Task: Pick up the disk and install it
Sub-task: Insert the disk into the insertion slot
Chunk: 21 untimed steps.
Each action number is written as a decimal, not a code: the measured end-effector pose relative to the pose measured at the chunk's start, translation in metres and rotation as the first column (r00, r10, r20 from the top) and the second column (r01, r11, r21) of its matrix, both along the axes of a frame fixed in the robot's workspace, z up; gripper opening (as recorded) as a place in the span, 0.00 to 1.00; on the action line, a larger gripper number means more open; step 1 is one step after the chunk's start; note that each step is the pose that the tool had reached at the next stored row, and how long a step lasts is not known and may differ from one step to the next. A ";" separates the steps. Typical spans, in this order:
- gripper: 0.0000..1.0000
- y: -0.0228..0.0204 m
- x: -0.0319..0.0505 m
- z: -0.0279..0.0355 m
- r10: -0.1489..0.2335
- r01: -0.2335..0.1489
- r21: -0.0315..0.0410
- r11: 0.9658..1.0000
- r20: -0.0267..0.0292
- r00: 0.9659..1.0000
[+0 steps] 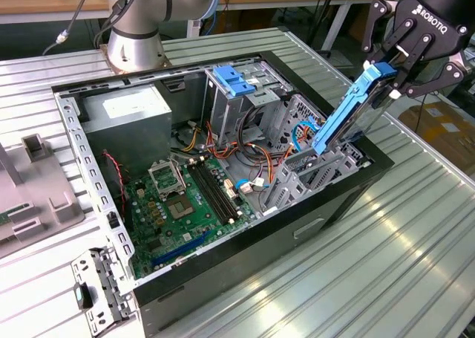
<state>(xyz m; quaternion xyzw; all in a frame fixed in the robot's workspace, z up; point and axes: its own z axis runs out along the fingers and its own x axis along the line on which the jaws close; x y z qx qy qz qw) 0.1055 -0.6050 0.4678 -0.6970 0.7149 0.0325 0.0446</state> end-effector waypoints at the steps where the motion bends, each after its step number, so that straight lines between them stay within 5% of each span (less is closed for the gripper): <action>1: 0.36 0.0000 -0.0003 0.0001 0.000 0.000 0.000 1.000 0.000 1.000; 21: 0.36 0.0000 -0.0122 -0.0027 0.000 0.000 0.000 1.000 0.000 1.000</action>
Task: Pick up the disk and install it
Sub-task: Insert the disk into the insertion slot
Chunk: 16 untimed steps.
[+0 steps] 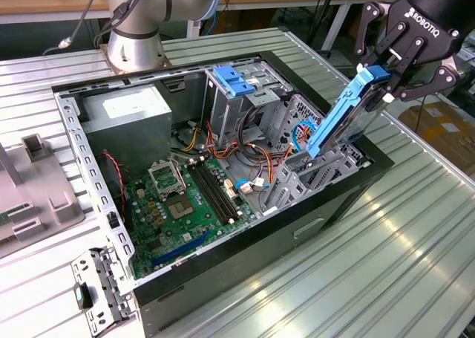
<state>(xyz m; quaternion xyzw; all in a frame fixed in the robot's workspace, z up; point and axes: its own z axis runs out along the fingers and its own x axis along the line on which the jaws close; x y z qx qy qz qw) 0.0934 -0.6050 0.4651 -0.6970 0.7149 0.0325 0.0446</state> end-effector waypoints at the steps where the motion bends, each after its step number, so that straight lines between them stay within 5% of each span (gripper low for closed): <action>1: 0.36 0.0000 -0.0005 -0.0002 0.000 0.000 0.000 1.000 0.000 1.000; 16: 0.36 0.0000 -0.0028 -0.0012 0.000 0.000 0.000 1.000 0.000 1.000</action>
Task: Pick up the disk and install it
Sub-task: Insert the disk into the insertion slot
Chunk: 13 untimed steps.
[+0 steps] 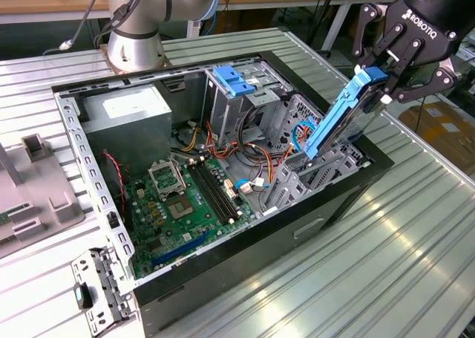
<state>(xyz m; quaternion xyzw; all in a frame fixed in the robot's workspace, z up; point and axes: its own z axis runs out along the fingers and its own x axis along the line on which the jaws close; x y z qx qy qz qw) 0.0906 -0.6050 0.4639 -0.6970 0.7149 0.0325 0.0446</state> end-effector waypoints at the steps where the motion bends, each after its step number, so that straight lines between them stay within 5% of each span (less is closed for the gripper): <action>1: 0.36 0.0000 -0.0003 -0.0001 0.000 0.000 0.000 1.000 0.000 1.000; 13: 0.36 0.0006 -0.0144 -0.0041 -0.015 0.015 0.000 1.000 0.000 1.000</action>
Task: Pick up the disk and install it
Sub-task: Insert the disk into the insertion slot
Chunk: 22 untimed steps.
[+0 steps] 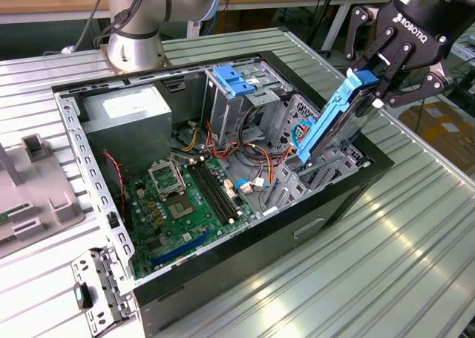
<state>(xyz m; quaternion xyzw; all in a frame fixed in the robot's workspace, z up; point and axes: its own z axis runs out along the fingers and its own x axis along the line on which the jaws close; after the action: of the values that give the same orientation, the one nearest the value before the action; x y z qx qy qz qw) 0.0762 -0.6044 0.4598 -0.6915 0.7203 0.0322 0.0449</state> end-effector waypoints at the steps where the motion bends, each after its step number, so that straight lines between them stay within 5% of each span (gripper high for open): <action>1: 0.36 0.0000 -0.0006 -0.0006 -0.006 0.006 0.000 1.000 0.000 1.000; 6: 0.36 0.0011 -0.0031 -0.0038 -0.033 0.033 -0.001 0.999 0.000 0.999; 22: 0.36 0.0038 -0.0057 -0.0190 -0.025 0.025 -0.002 1.000 0.000 1.000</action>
<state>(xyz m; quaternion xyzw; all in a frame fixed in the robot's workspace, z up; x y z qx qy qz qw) 0.0705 -0.6006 0.4409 -0.6825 0.7289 0.0309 0.0446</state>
